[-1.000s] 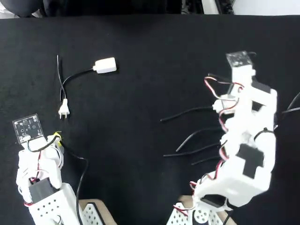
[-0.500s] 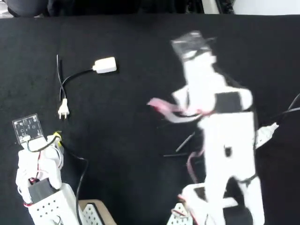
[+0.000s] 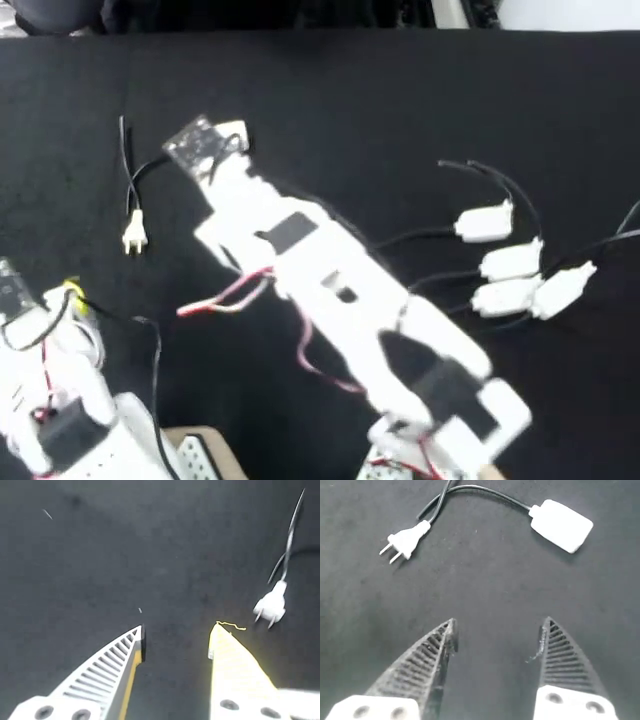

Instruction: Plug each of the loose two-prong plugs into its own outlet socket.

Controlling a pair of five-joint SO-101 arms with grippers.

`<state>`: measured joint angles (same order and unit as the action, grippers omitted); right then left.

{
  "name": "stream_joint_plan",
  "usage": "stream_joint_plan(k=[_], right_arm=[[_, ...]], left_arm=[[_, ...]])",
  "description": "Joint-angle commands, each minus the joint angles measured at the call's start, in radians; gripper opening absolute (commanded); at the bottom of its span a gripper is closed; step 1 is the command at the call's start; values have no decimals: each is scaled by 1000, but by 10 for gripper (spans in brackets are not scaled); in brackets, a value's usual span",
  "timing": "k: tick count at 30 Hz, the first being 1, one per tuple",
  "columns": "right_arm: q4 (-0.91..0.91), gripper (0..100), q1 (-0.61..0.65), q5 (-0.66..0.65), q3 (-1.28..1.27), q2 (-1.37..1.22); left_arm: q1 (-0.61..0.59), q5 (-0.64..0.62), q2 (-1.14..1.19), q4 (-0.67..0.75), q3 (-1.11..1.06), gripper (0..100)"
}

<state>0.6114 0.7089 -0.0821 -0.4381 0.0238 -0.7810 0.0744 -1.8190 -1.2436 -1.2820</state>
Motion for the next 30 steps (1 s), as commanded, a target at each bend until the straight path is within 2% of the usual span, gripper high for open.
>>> stream_joint_plan(k=[1, 4, 7, 11, 22, 26, 30], right_arm=[[-172, 258, 12, 66, 73, -114], [-199, 258, 38, 141, 124, -209], [-195, 258, 83, 147, 183, -292], [-198, 258, 123, 152, 249, -383], [-249, 258, 157, 157, 463, -559], [-264, 258, 192, 157, 638, -725], [-172, 230, 199, 210, 849, -877]], left_arm=[[-15, -5, -6, -58, 311, 223], [-13, -9, -6, -60, 458, 223], [-15, -9, -6, -64, 549, 224], [-15, -8, -6, -166, 630, 224], [-22, -2, -6, -273, 673, 224], [-22, -2, -6, -273, 673, 224], [-22, -2, -6, -275, 673, 224]])
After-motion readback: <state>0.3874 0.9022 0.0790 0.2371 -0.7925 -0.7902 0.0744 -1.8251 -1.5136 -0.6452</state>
